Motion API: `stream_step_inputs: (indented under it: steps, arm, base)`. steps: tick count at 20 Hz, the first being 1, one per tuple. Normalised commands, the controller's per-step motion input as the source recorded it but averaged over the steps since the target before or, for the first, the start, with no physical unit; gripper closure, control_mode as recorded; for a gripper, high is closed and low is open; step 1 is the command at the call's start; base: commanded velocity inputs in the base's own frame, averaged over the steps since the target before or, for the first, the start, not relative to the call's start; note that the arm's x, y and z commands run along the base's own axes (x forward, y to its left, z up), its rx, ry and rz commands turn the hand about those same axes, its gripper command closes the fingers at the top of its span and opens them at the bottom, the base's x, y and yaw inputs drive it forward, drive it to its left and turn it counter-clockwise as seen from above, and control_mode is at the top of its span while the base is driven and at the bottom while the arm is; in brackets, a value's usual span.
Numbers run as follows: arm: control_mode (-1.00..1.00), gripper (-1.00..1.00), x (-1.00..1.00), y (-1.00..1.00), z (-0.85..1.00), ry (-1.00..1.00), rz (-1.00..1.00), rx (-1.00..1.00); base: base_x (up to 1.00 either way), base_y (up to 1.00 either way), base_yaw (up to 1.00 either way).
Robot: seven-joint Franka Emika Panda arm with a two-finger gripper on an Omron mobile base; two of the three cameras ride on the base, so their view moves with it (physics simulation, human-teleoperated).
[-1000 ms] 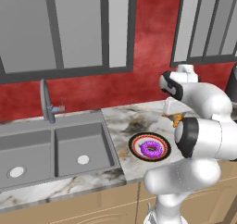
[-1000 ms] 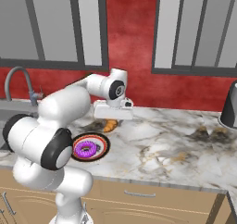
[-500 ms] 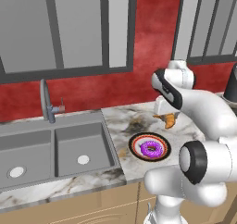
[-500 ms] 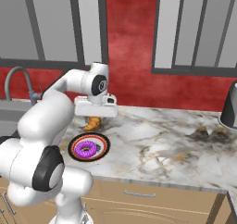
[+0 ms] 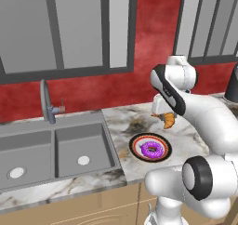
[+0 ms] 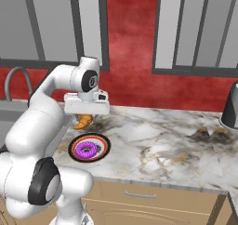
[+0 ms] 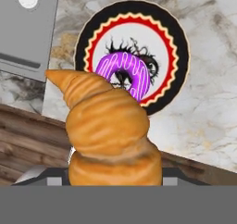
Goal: Place the pastries on the plates.
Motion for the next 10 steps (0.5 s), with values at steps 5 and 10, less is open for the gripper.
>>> stream_step_inputs:
  steps: [5, 10]
  arm:
    - [-1.00, 1.00, -0.16, 0.10, 0.20, 0.00, 0.00, 0.00]
    - [1.00, 1.00, -0.15, 0.00, 0.01, 0.00, 0.00, 0.00]
  base:
    - [0.00, 0.00, 0.00]
    - [-0.43, 0.00, 0.00]
